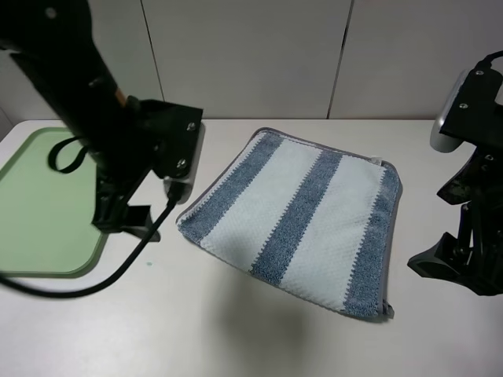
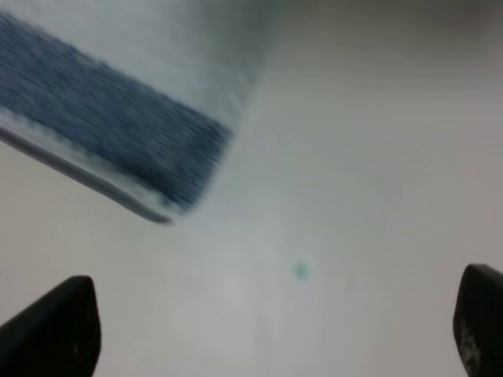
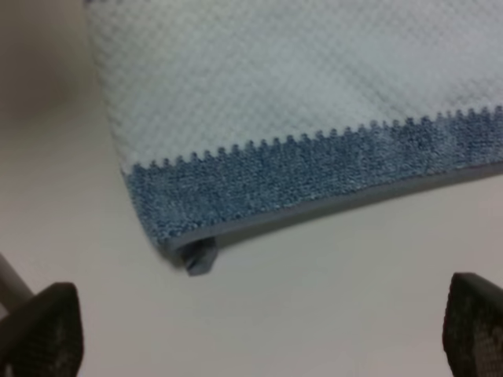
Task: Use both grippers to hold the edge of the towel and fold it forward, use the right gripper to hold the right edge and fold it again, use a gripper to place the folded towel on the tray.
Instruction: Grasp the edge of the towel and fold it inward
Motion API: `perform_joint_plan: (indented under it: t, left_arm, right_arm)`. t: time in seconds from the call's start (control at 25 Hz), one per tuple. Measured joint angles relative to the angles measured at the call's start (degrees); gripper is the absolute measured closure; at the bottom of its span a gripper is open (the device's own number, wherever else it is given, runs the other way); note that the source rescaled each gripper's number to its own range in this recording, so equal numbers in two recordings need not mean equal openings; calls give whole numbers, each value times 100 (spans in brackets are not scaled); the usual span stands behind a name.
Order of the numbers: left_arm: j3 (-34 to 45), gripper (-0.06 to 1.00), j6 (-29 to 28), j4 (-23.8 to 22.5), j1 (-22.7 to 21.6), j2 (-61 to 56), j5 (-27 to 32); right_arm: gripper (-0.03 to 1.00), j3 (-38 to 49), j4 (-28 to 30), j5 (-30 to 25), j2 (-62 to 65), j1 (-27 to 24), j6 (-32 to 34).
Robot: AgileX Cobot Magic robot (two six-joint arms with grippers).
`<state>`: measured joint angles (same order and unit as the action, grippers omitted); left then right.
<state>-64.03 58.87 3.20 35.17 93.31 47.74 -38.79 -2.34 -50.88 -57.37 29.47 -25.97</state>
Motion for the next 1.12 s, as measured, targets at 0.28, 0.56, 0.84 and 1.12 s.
perform_joint_plan:
  t: [0.28, 0.56, 0.84, 1.12]
  left_arm:
    - [-1257, 8, 346, 571, -178, 1046, 276]
    - [-1328, 9, 765, 536, -207, 1559, 527]
    - [-1312, 9, 1198, 50, -301, 1715, 586]
    - [-1308, 9, 1380, -162, -116, 1715, 610]
  right_arm:
    - [-3, 340, -66, 480, 0, 0, -318]
    - [-3, 656, -188, 1038, -346, 0, -603]
    - [-3, 688, -298, 1492, -1124, 295, -934]
    - [-3, 688, 317, 1623, -1984, 1029, -571]
